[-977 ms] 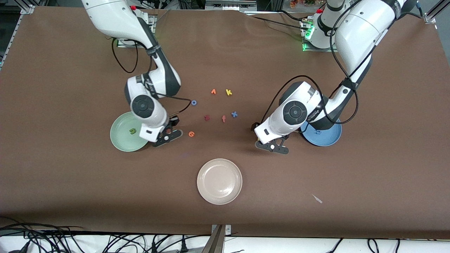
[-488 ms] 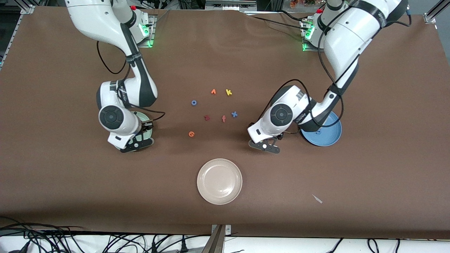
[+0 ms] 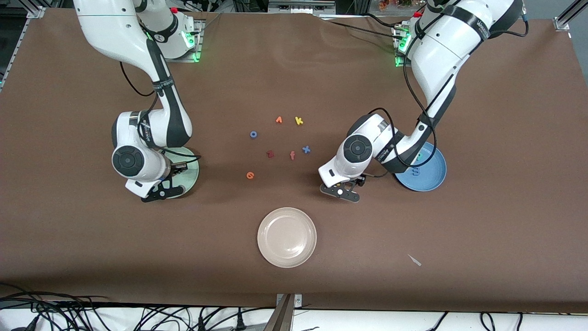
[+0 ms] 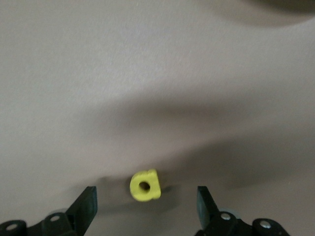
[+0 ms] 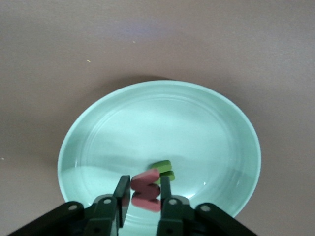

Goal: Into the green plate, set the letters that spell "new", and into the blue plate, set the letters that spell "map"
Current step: 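Drop the w on the green plate while the left gripper grasps yellow a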

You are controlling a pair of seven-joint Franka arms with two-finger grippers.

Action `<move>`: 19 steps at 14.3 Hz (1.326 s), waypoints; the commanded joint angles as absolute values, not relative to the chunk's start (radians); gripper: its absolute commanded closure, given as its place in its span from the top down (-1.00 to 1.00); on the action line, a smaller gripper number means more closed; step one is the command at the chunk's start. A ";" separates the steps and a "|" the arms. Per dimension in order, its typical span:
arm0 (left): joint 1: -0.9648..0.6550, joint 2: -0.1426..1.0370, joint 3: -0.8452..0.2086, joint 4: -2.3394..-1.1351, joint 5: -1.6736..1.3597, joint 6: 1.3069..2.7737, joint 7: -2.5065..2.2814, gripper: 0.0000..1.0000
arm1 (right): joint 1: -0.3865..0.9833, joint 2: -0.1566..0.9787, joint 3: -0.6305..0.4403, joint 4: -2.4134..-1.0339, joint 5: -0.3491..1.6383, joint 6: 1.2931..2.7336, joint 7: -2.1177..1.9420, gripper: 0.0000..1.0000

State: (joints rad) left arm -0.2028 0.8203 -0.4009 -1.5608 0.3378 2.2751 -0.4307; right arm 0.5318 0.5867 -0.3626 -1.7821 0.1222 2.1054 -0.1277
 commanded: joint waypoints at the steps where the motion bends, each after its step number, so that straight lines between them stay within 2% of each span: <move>1: -0.207 0.854 -0.396 -1.534 0.374 2.318 -0.440 0.67 | 0.529 0.575 -0.356 -1.775 0.146 2.074 -0.124 1.00; 2: -0.207 0.854 -0.396 -1.535 0.374 2.316 -0.440 0.55 | 0.531 0.571 -0.354 -1.770 0.169 2.072 -0.123 1.00; 3: -0.204 0.854 -0.396 -1.539 0.385 2.316 -0.440 0.19 | 0.534 0.569 -0.354 -1.764 0.190 2.071 -0.118 1.00; 5: -0.203 0.853 -0.396 -1.542 0.391 2.309 -0.442 -0.28 | 0.543 0.566 -0.350 -1.759 0.213 2.071 -0.068 1.00; 9: -0.201 0.839 -0.397 -1.542 0.391 2.244 -0.445 -0.99 | 0.606 0.566 -0.350 -1.723 0.232 2.071 0.067 1.00; 12: -0.193 0.816 -0.399 -1.526 0.394 2.179 -0.440 -1.00 | 0.620 0.580 -0.318 -1.688 0.310 2.072 0.161 1.00; 15: -0.160 0.743 -0.399 -1.525 0.391 2.050 -0.341 -1.00 | 0.623 0.610 -0.288 -1.645 0.331 2.077 0.224 1.00; 19: -0.039 0.670 -0.402 -1.537 0.390 1.913 -0.062 -1.00 | 0.634 0.678 -0.250 -1.579 0.328 2.089 0.363 1.00</move>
